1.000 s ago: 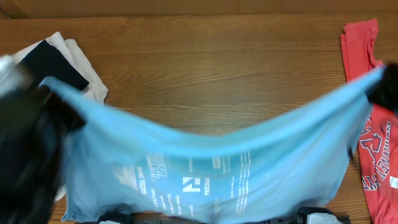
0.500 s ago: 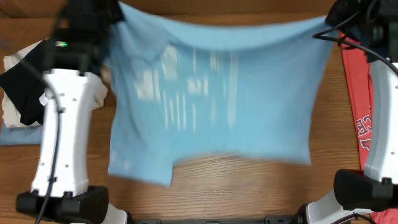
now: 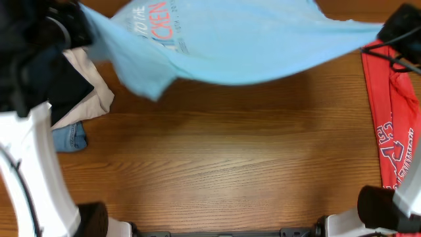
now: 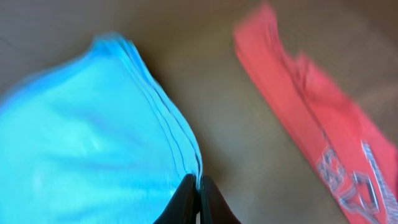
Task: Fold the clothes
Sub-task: 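Lift the shirt with both grippers and shake it out flat, then lay the shirt down flat, stretching it between both grippers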
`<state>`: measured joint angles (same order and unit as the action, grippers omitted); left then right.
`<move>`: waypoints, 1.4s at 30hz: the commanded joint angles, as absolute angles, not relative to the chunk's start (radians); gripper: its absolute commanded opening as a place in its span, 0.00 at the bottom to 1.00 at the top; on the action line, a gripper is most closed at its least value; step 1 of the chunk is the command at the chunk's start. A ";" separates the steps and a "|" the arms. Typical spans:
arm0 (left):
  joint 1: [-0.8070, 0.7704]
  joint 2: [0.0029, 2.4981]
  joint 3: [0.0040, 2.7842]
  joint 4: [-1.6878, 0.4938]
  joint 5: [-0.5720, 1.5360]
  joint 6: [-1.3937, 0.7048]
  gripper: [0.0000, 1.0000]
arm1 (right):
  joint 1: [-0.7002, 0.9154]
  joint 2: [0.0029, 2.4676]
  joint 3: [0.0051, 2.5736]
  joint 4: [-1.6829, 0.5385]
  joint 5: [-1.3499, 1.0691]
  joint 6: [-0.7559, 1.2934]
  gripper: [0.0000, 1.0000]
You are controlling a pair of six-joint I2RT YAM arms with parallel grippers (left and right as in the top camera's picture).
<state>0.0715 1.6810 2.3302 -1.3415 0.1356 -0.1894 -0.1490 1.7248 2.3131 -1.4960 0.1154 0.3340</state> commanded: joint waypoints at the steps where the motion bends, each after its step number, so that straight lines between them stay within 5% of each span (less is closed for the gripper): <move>1: 0.044 1.808 2.213 -1.431 0.201 -0.133 0.04 | -0.153 1.794 2.148 -1.512 0.139 0.302 0.04; 11: 0.009 1.930 1.834 -1.424 0.211 -0.110 0.04 | -0.180 1.797 1.669 -1.385 0.149 0.302 0.04; 21: -0.007 1.880 1.656 -1.501 0.184 -0.072 0.04 | -0.244 1.782 1.544 -1.428 0.138 0.307 0.04; 28: -0.007 1.675 1.502 -1.504 -0.016 -0.184 0.04 | -0.300 1.691 1.448 -1.415 0.126 0.314 0.04; 42: -0.005 1.270 1.176 -1.417 -0.018 -0.301 0.04 | -0.338 1.435 1.279 -1.397 0.108 0.326 0.04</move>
